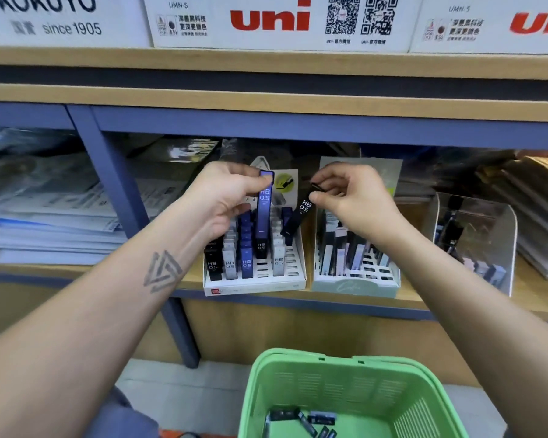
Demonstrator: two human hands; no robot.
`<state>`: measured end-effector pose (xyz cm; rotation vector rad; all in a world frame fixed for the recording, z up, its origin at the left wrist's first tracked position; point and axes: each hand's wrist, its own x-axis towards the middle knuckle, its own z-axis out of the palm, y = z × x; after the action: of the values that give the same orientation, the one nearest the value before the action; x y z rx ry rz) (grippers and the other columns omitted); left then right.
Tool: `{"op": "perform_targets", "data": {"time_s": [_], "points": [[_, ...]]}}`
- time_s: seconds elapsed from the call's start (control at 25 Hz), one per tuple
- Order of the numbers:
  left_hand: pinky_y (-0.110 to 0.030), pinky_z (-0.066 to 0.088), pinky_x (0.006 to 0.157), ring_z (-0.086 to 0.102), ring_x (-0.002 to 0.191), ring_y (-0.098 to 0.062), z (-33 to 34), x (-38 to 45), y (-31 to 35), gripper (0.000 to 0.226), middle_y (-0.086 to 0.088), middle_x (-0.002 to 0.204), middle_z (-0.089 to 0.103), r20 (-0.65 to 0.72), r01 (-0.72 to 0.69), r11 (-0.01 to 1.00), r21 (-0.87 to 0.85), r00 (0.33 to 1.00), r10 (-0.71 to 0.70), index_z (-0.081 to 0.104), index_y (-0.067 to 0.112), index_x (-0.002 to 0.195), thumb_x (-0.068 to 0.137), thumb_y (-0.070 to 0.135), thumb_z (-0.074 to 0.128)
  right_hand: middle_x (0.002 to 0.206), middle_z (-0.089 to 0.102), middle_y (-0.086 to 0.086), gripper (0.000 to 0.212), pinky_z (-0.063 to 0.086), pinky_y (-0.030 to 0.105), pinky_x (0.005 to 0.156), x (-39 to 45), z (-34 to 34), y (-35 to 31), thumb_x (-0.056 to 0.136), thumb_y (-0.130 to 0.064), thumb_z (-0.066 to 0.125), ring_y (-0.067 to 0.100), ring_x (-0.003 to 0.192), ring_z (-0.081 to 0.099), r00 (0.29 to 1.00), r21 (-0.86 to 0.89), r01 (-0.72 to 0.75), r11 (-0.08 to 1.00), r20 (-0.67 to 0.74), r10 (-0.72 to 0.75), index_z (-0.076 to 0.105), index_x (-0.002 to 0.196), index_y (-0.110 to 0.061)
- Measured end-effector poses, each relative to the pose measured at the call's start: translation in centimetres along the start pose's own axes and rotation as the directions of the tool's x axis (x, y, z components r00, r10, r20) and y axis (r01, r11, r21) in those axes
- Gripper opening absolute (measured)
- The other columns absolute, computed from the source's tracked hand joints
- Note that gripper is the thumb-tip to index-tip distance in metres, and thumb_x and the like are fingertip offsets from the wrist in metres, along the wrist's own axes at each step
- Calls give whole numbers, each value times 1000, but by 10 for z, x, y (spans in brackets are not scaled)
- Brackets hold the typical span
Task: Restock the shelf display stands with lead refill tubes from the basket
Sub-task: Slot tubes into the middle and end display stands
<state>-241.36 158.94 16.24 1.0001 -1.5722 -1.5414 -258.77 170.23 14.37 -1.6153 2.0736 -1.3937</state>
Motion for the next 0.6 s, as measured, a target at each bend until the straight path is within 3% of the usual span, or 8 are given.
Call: {"op": "perform_targets", "data": {"time_s": [0.08,0.16,0.28,0.44,0.6], "points": [[-21,42,53,56,62,-12,-7,2,1,12,-6,76,68,-13,-75,991,111,997,77,70,10,85,80,6,80,93,72,-1,13,54,26,81,7,1,-3,90,-14,75,15,88,67,1000,-45,25,999,-7,-26,74,103,-16],[-21,48,50,57,55,-15,-12,5,-2,12,-13,73,67,35,-102,982,160,995,98,68,6,82,81,-1,79,92,73,-5,13,54,25,80,12,5,-4,91,-16,73,13,86,66,999,-143,53,988,9,-52,75,104,-18],[-31,58,60,64,54,-21,-14,11,-10,12,-26,79,71,77,-126,923,364,991,105,65,-1,85,82,-5,76,100,70,-6,17,43,18,74,13,14,-1,95,-18,69,10,90,60,996,-304,87,949,51,-75,75,110,-20],[-44,63,74,73,62,-26,-14,19,-13,9,-20,72,73,143,-175,792,585,983,112,67,1,80,84,-5,72,106,73,1,19,50,28,88,17,25,4,94,-16,69,18,100,65,991,-377,123,918,99,-92,74,111,-20],[-47,62,75,74,67,-26,-17,21,-14,8,-13,67,73,206,-243,679,693,969,136,69,6,79,83,1,73,106,74,4,21,55,40,93,21,30,7,93,-14,69,23,102,67,985,-423,135,896,158,-74,73,112,-22]]}}
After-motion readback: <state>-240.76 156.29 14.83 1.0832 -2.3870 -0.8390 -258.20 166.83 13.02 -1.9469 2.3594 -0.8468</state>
